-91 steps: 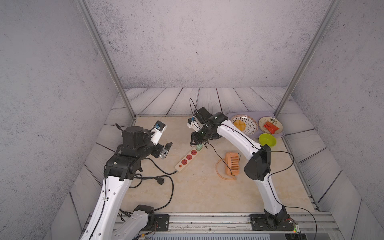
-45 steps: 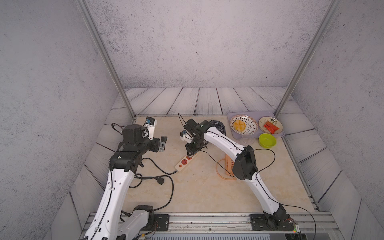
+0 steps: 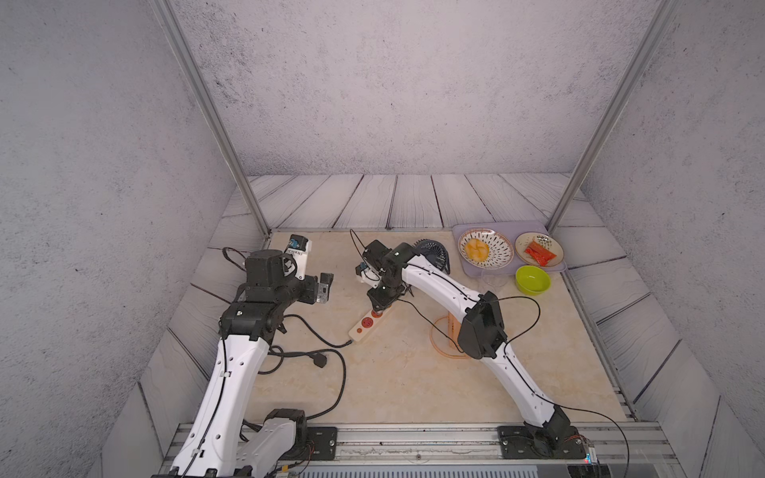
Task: Plug the desk fan into the power strip
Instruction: Insert the plug into the socket.
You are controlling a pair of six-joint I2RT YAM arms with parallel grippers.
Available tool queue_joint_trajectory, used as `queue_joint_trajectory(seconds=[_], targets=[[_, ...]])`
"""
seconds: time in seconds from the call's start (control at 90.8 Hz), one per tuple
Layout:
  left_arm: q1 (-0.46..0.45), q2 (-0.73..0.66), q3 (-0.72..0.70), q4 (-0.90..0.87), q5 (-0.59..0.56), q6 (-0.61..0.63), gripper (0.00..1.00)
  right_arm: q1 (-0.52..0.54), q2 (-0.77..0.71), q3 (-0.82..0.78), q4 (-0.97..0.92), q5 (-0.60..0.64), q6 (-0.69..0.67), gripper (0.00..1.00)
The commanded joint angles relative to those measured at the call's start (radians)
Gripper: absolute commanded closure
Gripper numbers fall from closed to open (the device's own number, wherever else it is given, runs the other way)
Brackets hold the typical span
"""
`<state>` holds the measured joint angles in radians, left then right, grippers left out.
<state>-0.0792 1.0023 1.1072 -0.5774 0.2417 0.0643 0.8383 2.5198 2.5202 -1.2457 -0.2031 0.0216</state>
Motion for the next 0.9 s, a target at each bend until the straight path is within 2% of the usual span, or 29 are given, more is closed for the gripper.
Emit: queue_joint_trajectory(seconds=[0.0, 0.484, 0.716, 0.892], targets=[[0.013, -0.001, -0.01, 0.023, 0.019, -0.011, 0.0, 0.01, 0.033, 0.012, -0.027, -0.008, -0.013, 1.0], [0.02, -0.008, -0.026, 0.023, 0.018, -0.009, 0.0, 0.029, 0.048, -0.006, -0.037, -0.021, -0.001, 1.0], [0.019, -0.01, -0.03, 0.024, 0.016, -0.009, 0.0, 0.036, 0.051, -0.041, -0.03, 0.056, 0.015, 1.0], [0.021, -0.007, -0.03, 0.025, 0.015, -0.011, 0.01, 0.093, 0.092, -0.075, 0.035, 0.163, 0.037, 1.0]])
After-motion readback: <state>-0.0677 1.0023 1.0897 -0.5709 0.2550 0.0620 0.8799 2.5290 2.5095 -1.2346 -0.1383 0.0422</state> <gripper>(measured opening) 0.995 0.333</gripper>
